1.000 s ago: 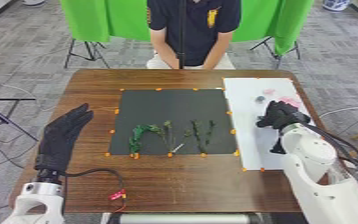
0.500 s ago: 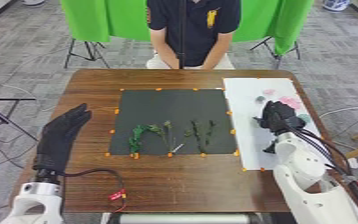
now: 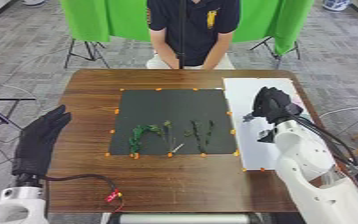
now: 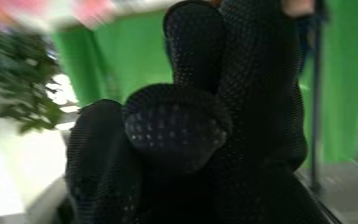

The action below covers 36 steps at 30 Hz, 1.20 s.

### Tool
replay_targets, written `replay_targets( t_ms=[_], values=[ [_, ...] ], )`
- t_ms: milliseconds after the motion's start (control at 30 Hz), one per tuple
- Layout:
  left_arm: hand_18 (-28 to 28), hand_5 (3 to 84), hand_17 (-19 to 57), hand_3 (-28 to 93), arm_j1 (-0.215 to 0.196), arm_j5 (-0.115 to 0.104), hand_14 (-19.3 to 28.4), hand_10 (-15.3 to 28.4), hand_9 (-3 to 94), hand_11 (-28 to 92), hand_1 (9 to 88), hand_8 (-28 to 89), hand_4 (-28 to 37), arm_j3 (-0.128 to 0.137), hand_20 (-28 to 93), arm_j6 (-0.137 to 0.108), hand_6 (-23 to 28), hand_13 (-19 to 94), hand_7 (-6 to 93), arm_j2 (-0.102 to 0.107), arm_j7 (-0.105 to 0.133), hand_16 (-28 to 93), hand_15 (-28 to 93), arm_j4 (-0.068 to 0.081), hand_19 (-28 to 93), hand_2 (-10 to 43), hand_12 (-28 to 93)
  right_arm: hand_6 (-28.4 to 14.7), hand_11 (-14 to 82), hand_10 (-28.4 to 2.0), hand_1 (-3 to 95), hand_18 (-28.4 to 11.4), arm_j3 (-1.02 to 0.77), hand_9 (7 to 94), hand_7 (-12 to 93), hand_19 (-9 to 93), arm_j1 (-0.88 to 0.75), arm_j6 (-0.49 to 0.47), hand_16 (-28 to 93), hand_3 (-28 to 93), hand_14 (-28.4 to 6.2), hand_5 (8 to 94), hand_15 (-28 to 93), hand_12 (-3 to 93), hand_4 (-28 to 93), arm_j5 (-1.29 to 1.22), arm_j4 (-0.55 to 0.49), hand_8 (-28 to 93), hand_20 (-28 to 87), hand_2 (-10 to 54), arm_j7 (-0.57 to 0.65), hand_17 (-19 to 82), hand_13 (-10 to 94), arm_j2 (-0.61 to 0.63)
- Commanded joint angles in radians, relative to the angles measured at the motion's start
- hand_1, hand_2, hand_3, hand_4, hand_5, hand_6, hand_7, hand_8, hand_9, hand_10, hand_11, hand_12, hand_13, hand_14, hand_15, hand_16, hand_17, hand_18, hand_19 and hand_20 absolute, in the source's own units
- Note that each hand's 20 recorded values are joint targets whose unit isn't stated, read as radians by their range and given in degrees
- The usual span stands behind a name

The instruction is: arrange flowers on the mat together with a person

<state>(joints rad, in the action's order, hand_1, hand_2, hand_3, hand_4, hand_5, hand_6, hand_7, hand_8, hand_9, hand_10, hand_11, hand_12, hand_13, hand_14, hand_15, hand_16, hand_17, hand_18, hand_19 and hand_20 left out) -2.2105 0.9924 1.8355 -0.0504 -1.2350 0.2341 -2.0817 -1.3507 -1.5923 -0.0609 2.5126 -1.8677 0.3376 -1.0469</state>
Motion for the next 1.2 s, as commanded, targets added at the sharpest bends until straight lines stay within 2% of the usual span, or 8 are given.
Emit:
replay_targets(
  t_ms=[33, 467, 600, 633, 700, 733, 900, 1200],
  values=[
    [9.6, 48.6, 5.8, 66, -0.034, -0.01, 15.1, 15.2, 44.5, 13, 23.4, -5, -25.3, 0.013, 14, -0.024, 6.8, 31, 6.3, -0.008, 0.003, 1, 8, 0.001, 4, 4.1, 12, -1.4, 30.4, -9.9, 94.6, -6.1, 0.149, 93.7, 16, 90, 0.211, -0.02, 14, -28, -0.6, 86.5, 61, 20.1, 42, -0.022, -0.07, 8, 29, -9.5, -0.095, 78, 94, -0.009],
    [9.6, 48.9, 5.8, 66, -0.025, 0.004, 15.3, 15.3, 44.8, 13, 23.4, -5, -25.4, 0.009, 14, -0.016, 7.0, 31, 6.3, -0.009, -0.003, 1, 8, 0.005, 4, 4.2, 12, -0.7, 29.8, -9.6, 94.0, -5.6, 0.157, 93.7, 17, 90, 0.173, -0.06, 14, -28, -0.4, 86.2, 60, 20.4, 42, 0.009, -0.058, 8, 30, -9.5, -0.065, 77, 94, 0.011],
    [9.7, 48.9, 5.8, 66, -0.019, 0.01, 15.3, 15.3, 44.7, 13, 23.3, -5, -25.3, 0.005, 14, -0.009, 7.1, 31, 6.2, -0.01, -0.007, 1, 8, 0.006, 4, 4.1, 12, -0.1, 20.2, -10.6, 83.7, -5.2, 0.098, 92.7, 16, 91, 0.117, -0.195, 16, -28, -0.7, 81.4, 57, 20.4, 45, -0.007, -0.096, 6, 29, -9.5, -0.046, 76, 94, 0.021],
    [9.7, 48.9, 5.8, 66, -0.018, 0.01, 15.3, 15.4, 44.7, 13, 23.3, -5, -25.3, 0.004, 14, -0.007, 7.1, 31, 6.1, -0.01, -0.007, 1, 8, 0.006, 4, 4.1, 12, -0.2, 19.3, -10.8, 71.7, -5.7, 0.088, 90.9, 17, 91, 0.109, -0.234, 17, -6, -0.7, 79.2, 56, 18.5, 32, 0.001, -0.101, 2, 30, -9.5, -0.041, 76, 94, 0.021],
    [9.6, 48.8, 5.8, 66, -0.015, 0.016, 15.2, 15.4, 44.7, 12, 23.2, -5, -25.3, 0.002, 14, -0.004, 7.0, 31, 6.2, -0.009, -0.013, 1, 8, 0.007, 4, 4.0, 12, -0.7, 15.4, -13.2, 42.0, -5.3, 0.074, 86.2, 14, 91, 0.097, -0.306, 17, 55, -1.6, 73.5, 55, 15.3, -10, 0.025, -0.103, -8, 30, -9.5, -0.03, 75, 94, 0.019],
    [9.6, 48.7, 5.8, 66, -0.015, 0.02, 15.2, 15.4, 44.7, 12, 23.2, -5, -25.3, 0.001, 14, -0.001, 6.9, 31, 6.2, -0.009, -0.013, 1, 8, 0.006, 4, 4.0, 12, -1.0, 13.7, -14.3, 37.1, -5.3, 0.067, 83.8, 13, 91, 0.092, -0.344, 17, 61, -2.0, 70.3, 55, 14.5, -14, 0.034, -0.104, -10, 30, -9.5, -0.024, 74, 94, 0.018],
    [9.6, 48.5, 5.8, 66, -0.012, 0.026, 15.3, 15.5, 44.5, 12, 23.2, -5, -25.1, 0.0, 14, 0.004, 6.9, 31, 6.1, -0.009, -0.018, 1, 8, 0.007, 4, 3.9, 12, -3.1, 10.8, -16.6, 32.0, -5.1, 0.055, 78.9, 10, 92, 0.073, -0.385, 19, 59, -2.4, 62.6, 53, 12.8, -15, 0.074, -0.067, -9, 29, -9.5, -0.007, 73, 94, 0.019],
    [9.6, 48.4, 5.7, 66, -0.013, 0.028, 15.1, 15.4, 44.4, 12, 23.2, -5, -24.6, 0.001, 14, 0.012, 6.9, 30, 6.1, -0.009, -0.029, 1, 8, 0.006, 4, 3.7, 12, -3.9, 11.8, -16.8, 32.0, -5.0, 0.046, 80.9, 9, 93, 0.045, -0.416, 19, 56, -2.2, 62.5, 54, 13.0, -15, 0.137, -0.021, -9, 28, -9.5, 0.038, 73, 94, 0.028]
  ],
)
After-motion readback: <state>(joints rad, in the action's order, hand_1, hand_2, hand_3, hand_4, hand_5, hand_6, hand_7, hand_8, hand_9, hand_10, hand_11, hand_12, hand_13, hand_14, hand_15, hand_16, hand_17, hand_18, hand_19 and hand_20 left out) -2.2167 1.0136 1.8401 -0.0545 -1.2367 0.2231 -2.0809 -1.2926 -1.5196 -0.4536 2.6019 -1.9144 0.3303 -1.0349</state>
